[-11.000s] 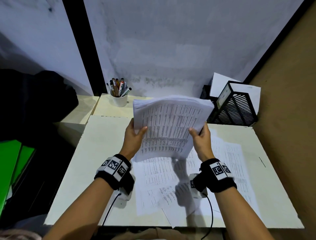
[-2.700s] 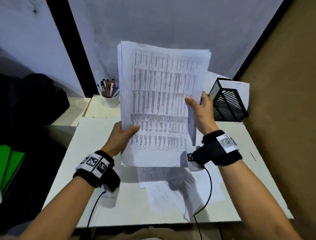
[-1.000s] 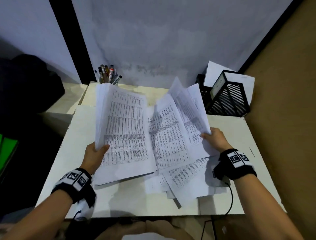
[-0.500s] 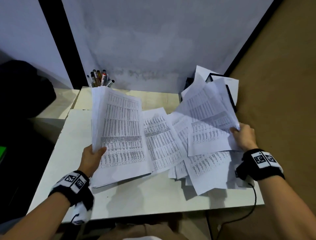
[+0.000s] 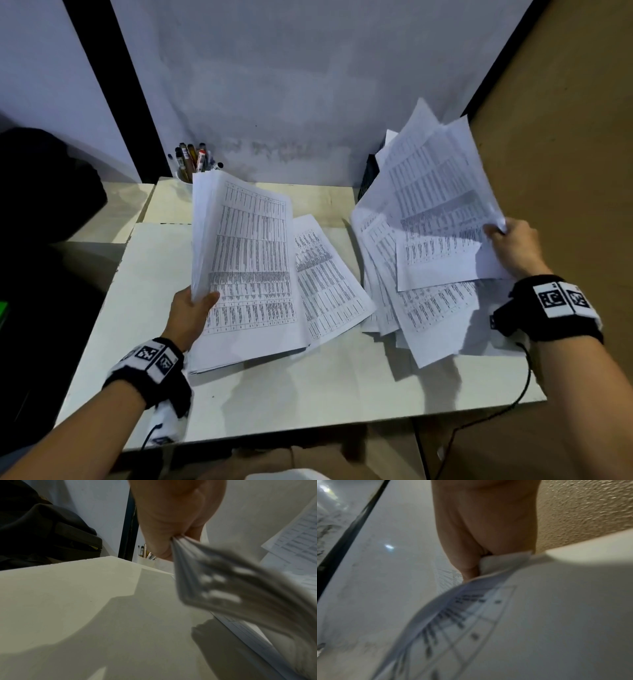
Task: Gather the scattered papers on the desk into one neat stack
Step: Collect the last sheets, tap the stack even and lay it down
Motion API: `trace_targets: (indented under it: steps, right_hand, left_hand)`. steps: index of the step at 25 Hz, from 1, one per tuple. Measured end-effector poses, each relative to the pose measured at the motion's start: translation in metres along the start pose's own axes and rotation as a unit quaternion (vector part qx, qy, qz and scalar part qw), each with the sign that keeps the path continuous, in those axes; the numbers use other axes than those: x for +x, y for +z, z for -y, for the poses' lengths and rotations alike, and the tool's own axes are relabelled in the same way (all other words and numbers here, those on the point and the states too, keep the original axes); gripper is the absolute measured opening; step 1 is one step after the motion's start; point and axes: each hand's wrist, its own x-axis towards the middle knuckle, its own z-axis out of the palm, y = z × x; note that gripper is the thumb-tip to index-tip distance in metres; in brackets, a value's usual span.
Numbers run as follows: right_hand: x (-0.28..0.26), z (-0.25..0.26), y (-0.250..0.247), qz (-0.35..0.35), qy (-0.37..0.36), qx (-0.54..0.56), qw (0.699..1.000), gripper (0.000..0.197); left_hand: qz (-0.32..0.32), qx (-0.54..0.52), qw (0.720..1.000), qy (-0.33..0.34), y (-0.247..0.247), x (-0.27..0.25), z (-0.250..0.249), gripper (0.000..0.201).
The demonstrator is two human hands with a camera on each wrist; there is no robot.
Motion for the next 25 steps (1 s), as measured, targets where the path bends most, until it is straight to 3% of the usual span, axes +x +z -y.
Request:
trace_targets:
  steps: [6, 9, 13, 14, 15, 18, 20, 23, 24, 25]
  right_hand:
    - [0.007, 0.000, -0.019, -0.042, -0.002, 0.017, 0.999, 0.033]
    - [0.023, -0.018, -0.034, -0.084, 0.027, 0.120, 0.989, 0.016]
    - [0.031, -0.030, -0.047, -0.113, 0.030, 0.256, 0.960, 0.004]
    - [0.028, -0.030, -0.047, -0.117, 0.023, 0.265, 0.957, 0.011]
    - [0.025, -0.029, -0.044, -0.111, 0.025, 0.267, 0.957, 0.018]
    - [0.012, -0.023, -0.035, -0.083, 0.046, 0.322, 0.942, 0.010]
    - [0.003, -0.018, -0.026, -0.061, 0.056, 0.358, 0.930, 0.021]
    - [-0.008, -0.014, 0.001, -0.016, 0.059, 0.404, 0.913, 0.011]
    - [-0.013, -0.013, 0.014, 0.015, 0.065, 0.426, 0.902, 0.019]
    - [-0.017, -0.013, 0.028, 0.044, 0.069, 0.442, 0.893, 0.039]
  left_hand:
    - [0.002, -0.002, 1.000, 0.002, 0.004, -0.005, -0.005, 0.036]
    - [0.004, -0.013, 1.000, -0.004, 0.008, -0.005, -0.008, 0.035]
    - [-0.007, -0.025, 1.000, -0.018, 0.010, 0.001, -0.002, 0.012]
    - [-0.008, -0.028, 0.999, -0.023, 0.012, 0.002, -0.001, 0.008]
    - [-0.009, -0.032, 0.999, -0.026, 0.013, 0.003, 0.000, 0.007]
    - [-0.004, -0.036, 0.999, -0.028, 0.015, 0.004, -0.001, 0.008]
    - [0.005, -0.036, 0.999, -0.025, 0.016, 0.001, -0.006, 0.008]
    - [0.022, -0.052, 0.998, -0.024, 0.019, -0.002, -0.016, 0.009]
    - [0.030, -0.062, 0.997, -0.027, 0.020, -0.003, -0.020, 0.010]
    - [0.040, -0.074, 0.996, -0.029, 0.022, -0.003, -0.025, 0.012]
